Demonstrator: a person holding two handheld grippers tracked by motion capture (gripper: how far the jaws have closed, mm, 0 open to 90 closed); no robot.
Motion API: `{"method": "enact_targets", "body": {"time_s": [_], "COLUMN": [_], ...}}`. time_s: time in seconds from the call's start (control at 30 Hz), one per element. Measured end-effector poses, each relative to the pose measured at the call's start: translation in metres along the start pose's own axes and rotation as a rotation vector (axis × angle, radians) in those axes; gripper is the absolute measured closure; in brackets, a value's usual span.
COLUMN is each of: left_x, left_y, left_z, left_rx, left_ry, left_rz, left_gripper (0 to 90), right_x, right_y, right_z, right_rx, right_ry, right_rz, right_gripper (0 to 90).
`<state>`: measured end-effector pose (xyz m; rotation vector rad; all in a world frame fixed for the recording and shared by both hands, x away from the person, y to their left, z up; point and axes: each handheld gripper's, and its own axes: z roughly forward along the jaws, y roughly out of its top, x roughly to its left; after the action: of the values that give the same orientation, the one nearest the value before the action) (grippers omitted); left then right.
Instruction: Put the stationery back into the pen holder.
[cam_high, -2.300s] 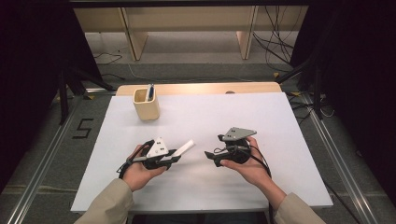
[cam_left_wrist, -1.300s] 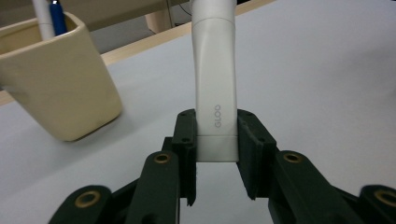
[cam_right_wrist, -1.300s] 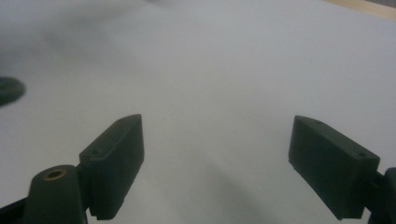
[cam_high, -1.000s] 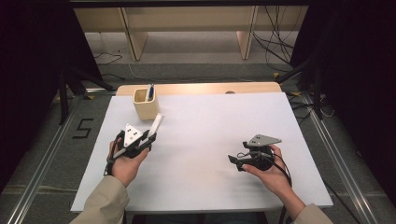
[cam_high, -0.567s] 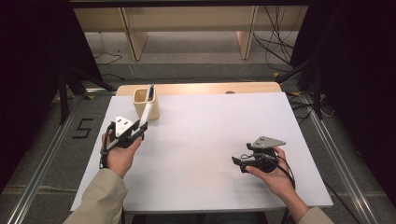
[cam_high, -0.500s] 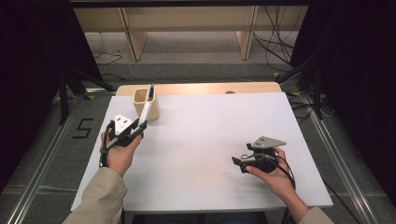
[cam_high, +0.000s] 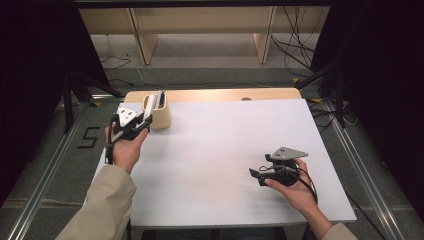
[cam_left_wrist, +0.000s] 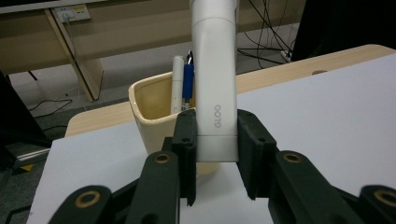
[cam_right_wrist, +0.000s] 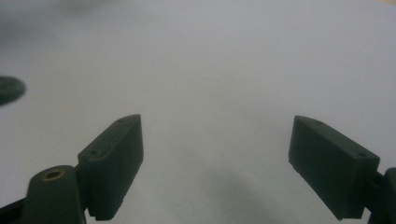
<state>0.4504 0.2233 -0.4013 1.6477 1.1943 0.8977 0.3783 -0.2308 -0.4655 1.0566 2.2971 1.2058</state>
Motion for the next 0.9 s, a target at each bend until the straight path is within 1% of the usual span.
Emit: {"method": "enact_targets", "body": {"time_s": [0.07,0.2,0.37,0.6,0.9], "left_x": [0.002,0.005,0.010,0.015,0.018], "left_y": [0.003,0.006,0.010,0.016,0.018], "left_z": [0.004,0.012,0.022,0.034,0.044], "left_rx": [0.001,0.013,0.021,0.033,0.042], "left_ry": [0.005,0.018,0.034,0.051,0.053], "left_rz": [-0.007,-0.002,-0.012,-0.013,-0.017], "left_gripper": [70.9,70.8,70.8,70.8,70.8], "right_x": [0.000,0.000,0.000,-0.001,-0.001], "right_y": [0.000,0.000,-0.001,-0.001,-0.001], "right_z": [0.000,0.000,0.001,0.001,0.002], "right_rx": [0.002,0.001,0.003,0.004,0.005], "right_ry": [0.001,0.003,0.004,0.005,0.008], "right_rz": [0.001,-0.002,-0.001,-0.001,0.000], "right_gripper": [18.6,18.6,18.6,18.6,18.6]}}
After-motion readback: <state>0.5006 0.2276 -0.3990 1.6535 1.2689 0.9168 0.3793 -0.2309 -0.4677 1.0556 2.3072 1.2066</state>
